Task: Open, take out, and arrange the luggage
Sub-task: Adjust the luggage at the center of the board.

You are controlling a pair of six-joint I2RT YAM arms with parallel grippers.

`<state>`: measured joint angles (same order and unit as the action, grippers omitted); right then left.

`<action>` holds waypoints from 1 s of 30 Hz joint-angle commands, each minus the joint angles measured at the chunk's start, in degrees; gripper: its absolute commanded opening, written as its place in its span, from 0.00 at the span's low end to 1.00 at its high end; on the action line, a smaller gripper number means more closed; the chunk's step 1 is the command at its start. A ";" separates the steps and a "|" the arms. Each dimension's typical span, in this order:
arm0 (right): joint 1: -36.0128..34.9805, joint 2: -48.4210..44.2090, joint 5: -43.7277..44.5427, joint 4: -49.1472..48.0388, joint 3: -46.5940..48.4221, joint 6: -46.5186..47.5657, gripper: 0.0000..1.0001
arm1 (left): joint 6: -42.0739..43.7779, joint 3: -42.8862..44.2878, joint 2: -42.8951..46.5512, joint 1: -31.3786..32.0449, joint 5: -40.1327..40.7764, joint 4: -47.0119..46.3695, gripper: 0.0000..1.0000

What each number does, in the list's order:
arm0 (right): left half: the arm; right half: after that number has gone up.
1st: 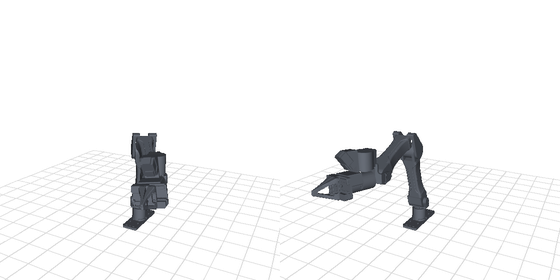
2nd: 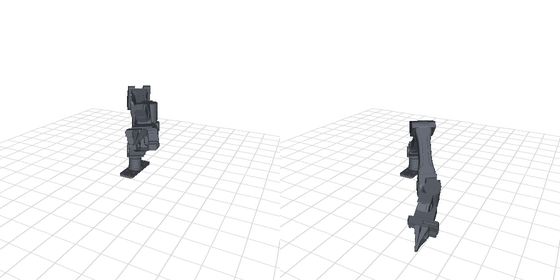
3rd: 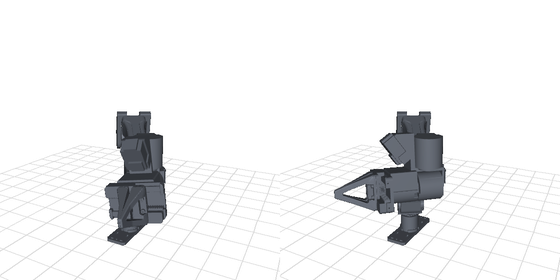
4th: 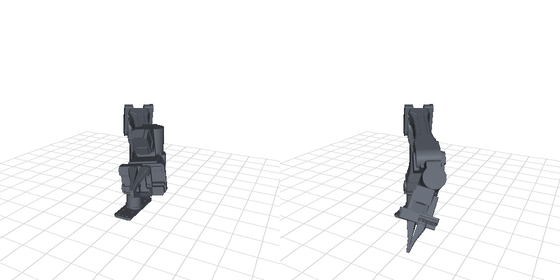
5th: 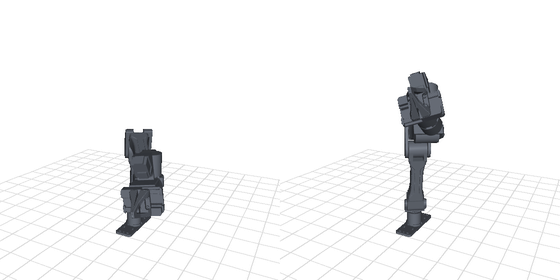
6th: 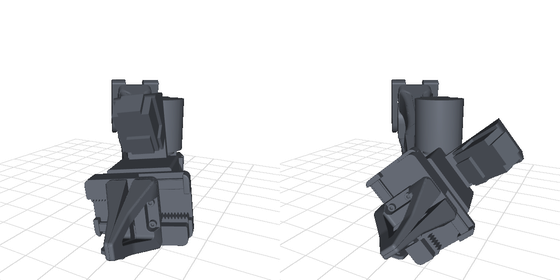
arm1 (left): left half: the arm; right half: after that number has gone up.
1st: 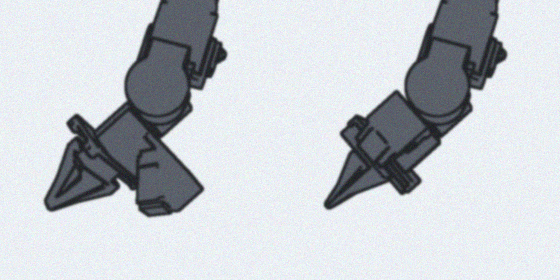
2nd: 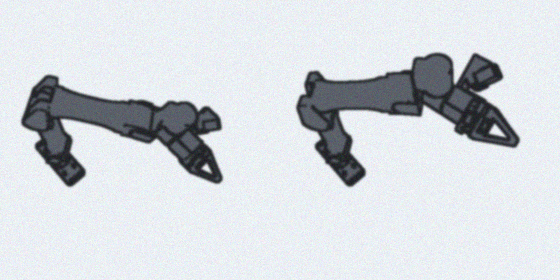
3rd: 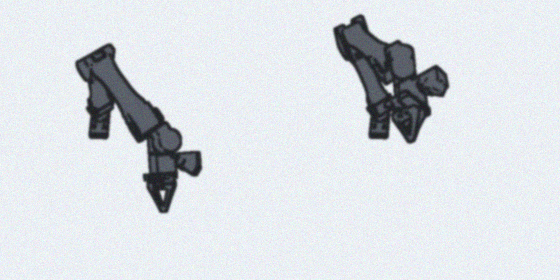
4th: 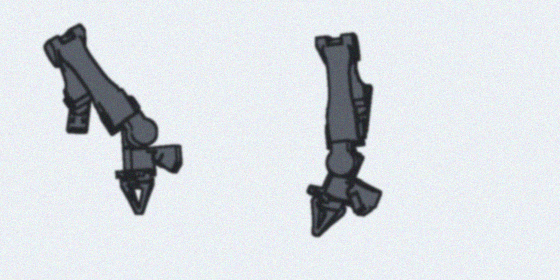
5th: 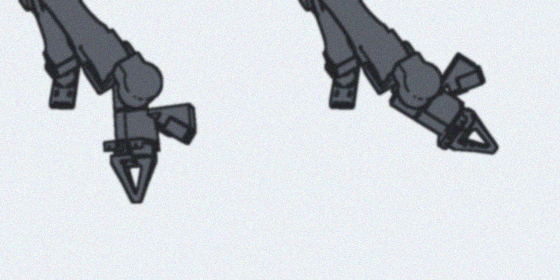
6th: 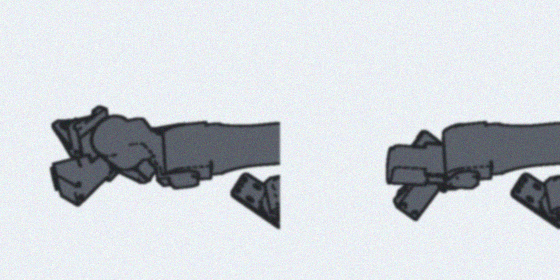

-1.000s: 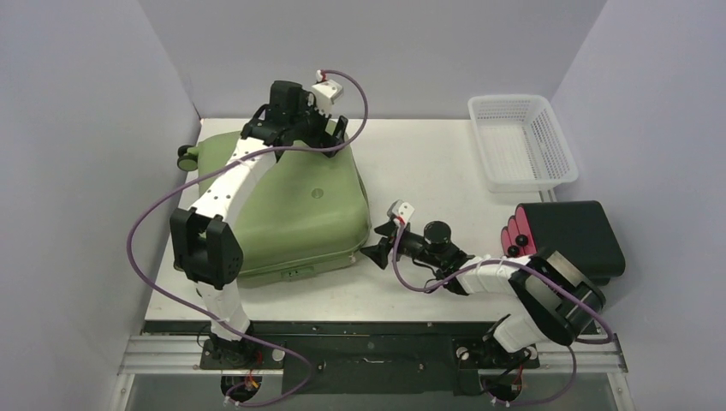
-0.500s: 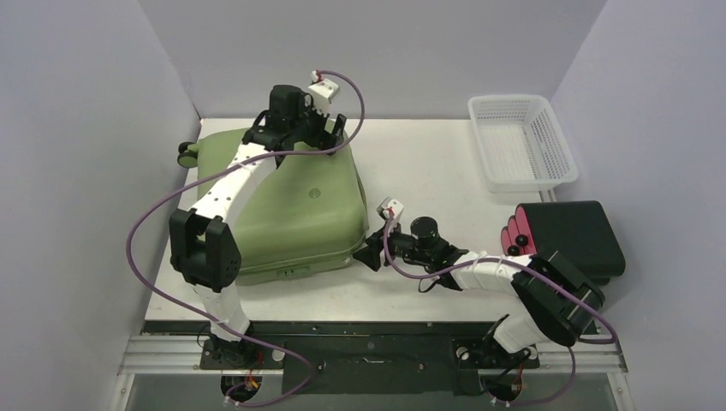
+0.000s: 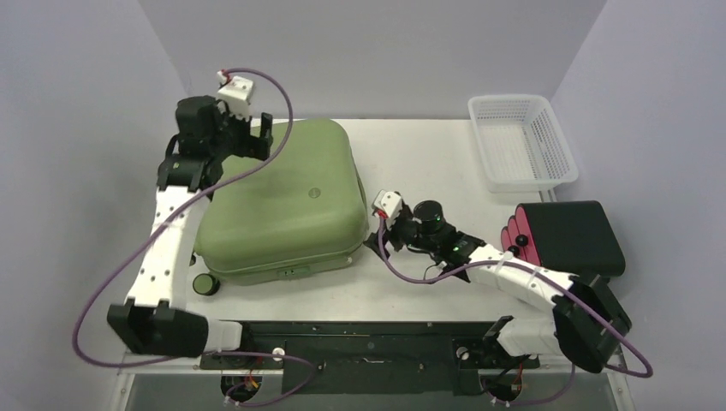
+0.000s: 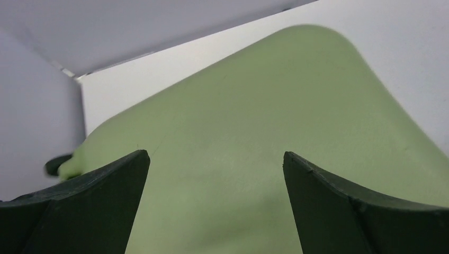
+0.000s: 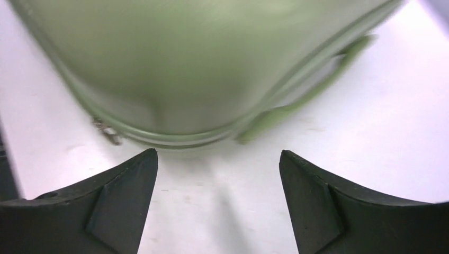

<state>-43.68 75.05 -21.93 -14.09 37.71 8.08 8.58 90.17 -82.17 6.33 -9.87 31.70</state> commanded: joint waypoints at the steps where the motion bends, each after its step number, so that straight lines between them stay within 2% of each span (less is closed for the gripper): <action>1: 4.15 -8.52 9.95 10.18 6.06 12.61 0.82 | 4.92 -10.11 13.42 -2.29 7.34 -2.13 0.96; 3: 7.80 -10.36 10.29 10.59 7.10 7.71 0.83 | 6.02 -14.17 18.00 -3.09 9.07 -2.61 0.96; 5: 12.21 -10.55 3.65 11.39 8.64 2.83 0.83 | 6.07 -16.63 21.24 -4.02 9.25 -1.77 0.96; 7: 13.16 -9.39 0.04 14.33 10.77 0.52 0.84 | 6.00 -19.00 24.01 -4.84 9.19 -1.31 0.96; 10: 10.85 -10.12 -1.64 13.91 9.67 0.41 0.77 | 6.28 -22.94 28.17 -5.24 8.12 -0.64 0.96; 14: 6.32 -13.77 0.23 9.86 4.48 2.00 0.76 | 5.56 -26.04 30.91 -5.27 3.83 1.47 0.96; 19: 4.01 -17.36 1.74 10.94 0.80 2.55 0.76 | 3.55 -32.12 33.33 -5.93 2.22 -1.48 0.96; 26: 2.90 -17.11 2.47 3.83 -6.67 -0.74 0.72 | 7.44 -33.58 34.66 -6.00 -1.66 0.94 0.96; 30: 1.46 -15.33 6.63 0.44 -6.79 -5.69 0.68 | 8.50 -34.00 33.60 -6.00 0.53 0.53 0.96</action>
<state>-40.75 58.59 -19.35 -5.87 30.70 7.77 15.00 56.16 -48.53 0.64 -9.43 33.56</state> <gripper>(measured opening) 0.700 0.963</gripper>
